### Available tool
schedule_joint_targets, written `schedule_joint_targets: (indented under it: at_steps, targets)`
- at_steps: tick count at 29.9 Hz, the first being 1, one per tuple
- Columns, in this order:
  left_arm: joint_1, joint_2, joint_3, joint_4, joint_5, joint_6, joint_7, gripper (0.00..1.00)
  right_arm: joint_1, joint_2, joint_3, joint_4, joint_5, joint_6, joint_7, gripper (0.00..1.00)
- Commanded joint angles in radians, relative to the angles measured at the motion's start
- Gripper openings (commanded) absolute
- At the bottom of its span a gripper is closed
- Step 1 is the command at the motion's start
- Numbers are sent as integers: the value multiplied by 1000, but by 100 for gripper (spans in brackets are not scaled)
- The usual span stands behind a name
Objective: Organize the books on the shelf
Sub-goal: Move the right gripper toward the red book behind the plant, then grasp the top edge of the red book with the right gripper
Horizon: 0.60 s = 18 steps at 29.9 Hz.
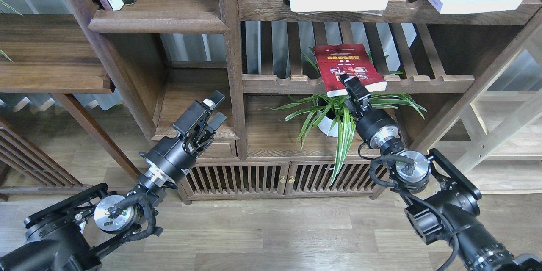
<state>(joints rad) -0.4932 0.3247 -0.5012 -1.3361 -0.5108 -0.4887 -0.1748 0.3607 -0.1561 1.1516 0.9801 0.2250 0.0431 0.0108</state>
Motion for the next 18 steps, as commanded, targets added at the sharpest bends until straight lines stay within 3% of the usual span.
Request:
schedule_joint_targets:
  at_steps: [1, 18]
  targets:
    - [22, 11, 0, 2, 2, 0, 5, 99, 18, 3, 2, -40, 7, 1, -5, 100]
    - [64, 73, 1, 3, 8, 0, 5, 99, 123, 39, 10, -207, 31, 3, -5, 100]
